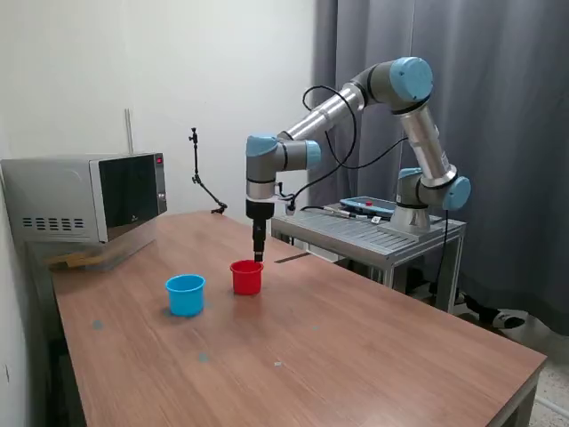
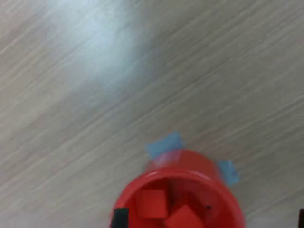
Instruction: Place red objects in the red bin, and blue objects in the blue bin.
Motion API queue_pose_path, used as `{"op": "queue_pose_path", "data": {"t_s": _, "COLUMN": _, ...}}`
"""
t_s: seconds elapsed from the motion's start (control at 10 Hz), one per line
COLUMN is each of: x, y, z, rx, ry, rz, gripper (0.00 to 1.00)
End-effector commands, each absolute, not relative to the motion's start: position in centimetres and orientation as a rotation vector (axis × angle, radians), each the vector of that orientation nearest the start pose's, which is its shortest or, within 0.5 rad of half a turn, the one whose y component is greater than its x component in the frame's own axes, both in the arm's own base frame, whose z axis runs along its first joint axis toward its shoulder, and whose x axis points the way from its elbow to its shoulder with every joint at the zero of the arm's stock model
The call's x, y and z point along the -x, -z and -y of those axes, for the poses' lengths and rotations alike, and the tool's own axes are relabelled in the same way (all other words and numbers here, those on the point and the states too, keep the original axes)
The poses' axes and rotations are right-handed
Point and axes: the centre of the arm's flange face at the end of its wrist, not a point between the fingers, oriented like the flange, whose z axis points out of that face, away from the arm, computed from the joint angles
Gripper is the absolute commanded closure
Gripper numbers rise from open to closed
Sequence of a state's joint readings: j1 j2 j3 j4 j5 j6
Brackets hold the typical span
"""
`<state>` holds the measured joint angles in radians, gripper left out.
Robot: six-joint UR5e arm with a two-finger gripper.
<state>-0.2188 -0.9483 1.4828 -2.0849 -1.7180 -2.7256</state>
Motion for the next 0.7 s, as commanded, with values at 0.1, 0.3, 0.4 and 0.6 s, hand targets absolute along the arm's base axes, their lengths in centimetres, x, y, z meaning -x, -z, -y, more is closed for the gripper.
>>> {"op": "queue_pose_path", "data": {"t_s": 0.1, "x": 66.7, "y": -28.9, "z": 4.0, "rx": 1.778, "ry": -0.193, "rz": -2.488, "gripper": 0.0}}
{"op": "queue_pose_path", "data": {"t_s": 0.3, "x": 63.7, "y": -33.4, "z": 4.9, "rx": 1.965, "ry": -0.09, "rz": -2.316, "gripper": 0.0}}
{"op": "queue_pose_path", "data": {"t_s": 0.4, "x": 62.6, "y": -36.4, "z": 5.8, "rx": 2.08, "ry": -0.039, "rz": -2.325, "gripper": 0.0}}
{"op": "queue_pose_path", "data": {"t_s": 0.6, "x": 59.2, "y": -43.5, "z": 7.0, "rx": 2.272, "ry": -0.005, "rz": -2.291, "gripper": 0.0}}
